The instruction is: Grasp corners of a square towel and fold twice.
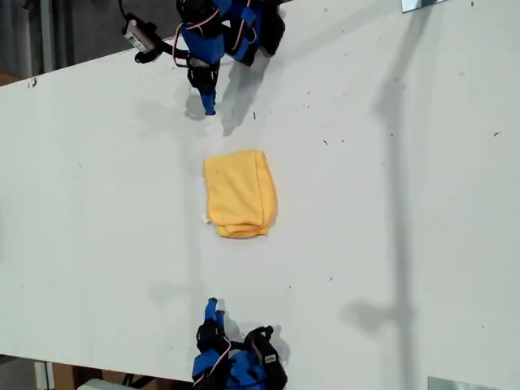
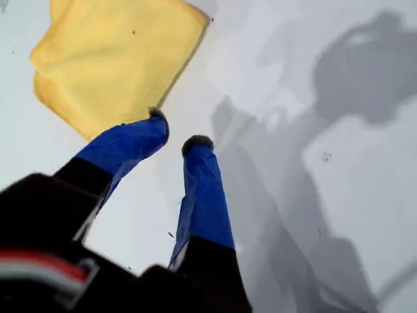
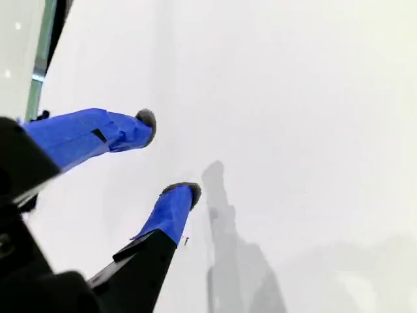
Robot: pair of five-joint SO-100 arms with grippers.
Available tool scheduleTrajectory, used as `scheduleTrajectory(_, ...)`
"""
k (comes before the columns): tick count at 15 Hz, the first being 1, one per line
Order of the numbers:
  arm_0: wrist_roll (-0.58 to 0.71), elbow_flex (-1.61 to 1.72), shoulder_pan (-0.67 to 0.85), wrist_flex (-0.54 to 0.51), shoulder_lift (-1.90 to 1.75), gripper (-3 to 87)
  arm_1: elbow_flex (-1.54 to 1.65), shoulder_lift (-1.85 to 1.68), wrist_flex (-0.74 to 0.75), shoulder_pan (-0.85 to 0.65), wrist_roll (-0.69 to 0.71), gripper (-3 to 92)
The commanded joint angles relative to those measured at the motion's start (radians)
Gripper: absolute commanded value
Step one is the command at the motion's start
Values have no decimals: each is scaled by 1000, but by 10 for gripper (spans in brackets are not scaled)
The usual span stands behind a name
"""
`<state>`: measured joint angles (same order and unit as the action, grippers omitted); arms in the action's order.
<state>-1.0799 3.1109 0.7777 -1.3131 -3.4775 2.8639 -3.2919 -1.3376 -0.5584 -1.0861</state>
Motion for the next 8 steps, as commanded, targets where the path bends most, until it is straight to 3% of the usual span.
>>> scheduleTrajectory(1, 26, 3, -9, 3, 2, 173, 5, -2, -58, -6, -140, 93)
scheduleTrajectory(8, 26, 5, -9, 3, 2, 172, 2, -2, -72, 46, -166, 108)
